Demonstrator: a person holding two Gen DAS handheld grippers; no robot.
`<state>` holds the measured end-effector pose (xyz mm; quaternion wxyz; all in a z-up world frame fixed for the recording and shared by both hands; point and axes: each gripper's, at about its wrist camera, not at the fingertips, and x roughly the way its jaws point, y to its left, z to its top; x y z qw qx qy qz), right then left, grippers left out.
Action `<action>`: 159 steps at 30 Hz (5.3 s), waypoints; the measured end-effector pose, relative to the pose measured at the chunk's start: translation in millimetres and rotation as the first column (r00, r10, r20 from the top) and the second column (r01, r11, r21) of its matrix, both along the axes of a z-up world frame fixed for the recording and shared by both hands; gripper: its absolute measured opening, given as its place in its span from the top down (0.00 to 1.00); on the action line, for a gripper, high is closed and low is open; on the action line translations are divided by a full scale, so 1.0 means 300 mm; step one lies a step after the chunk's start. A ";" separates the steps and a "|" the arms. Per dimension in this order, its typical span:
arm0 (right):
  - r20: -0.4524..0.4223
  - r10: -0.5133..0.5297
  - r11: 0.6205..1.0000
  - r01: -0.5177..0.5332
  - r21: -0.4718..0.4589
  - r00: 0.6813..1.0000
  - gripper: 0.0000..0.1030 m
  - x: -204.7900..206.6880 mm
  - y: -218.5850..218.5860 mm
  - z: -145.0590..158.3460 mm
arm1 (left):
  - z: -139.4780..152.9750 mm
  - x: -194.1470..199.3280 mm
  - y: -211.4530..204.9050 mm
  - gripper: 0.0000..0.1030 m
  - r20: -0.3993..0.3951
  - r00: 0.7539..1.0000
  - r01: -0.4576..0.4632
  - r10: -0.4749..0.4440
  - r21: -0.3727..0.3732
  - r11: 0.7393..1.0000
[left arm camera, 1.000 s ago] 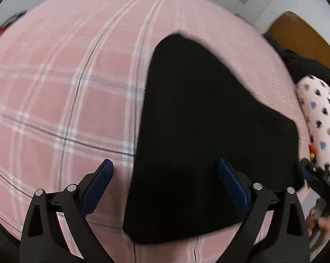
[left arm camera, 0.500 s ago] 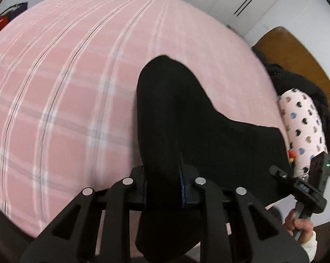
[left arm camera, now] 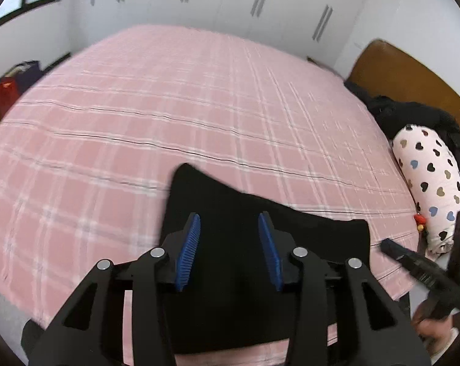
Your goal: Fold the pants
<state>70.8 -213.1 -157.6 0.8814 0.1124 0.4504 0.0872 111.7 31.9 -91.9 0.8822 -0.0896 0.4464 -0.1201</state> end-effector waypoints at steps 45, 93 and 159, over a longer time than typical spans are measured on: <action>-0.182 -0.081 0.996 0.072 -0.056 0.980 0.67 -0.100 0.022 -0.198 | -0.179 -0.176 -0.038 0.54 -0.186 0.980 -0.007 0.067 0.303 0.953; -0.202 -0.067 0.997 0.060 -0.041 0.977 0.88 -0.042 0.078 -0.205 | -0.283 -0.305 -0.018 0.34 -0.234 0.968 0.009 0.085 0.376 0.927; -0.278 -0.150 0.980 0.181 0.087 0.949 0.23 -0.210 -0.037 -0.304 | -0.337 -0.306 0.004 0.33 -0.322 0.945 0.033 0.048 0.242 0.970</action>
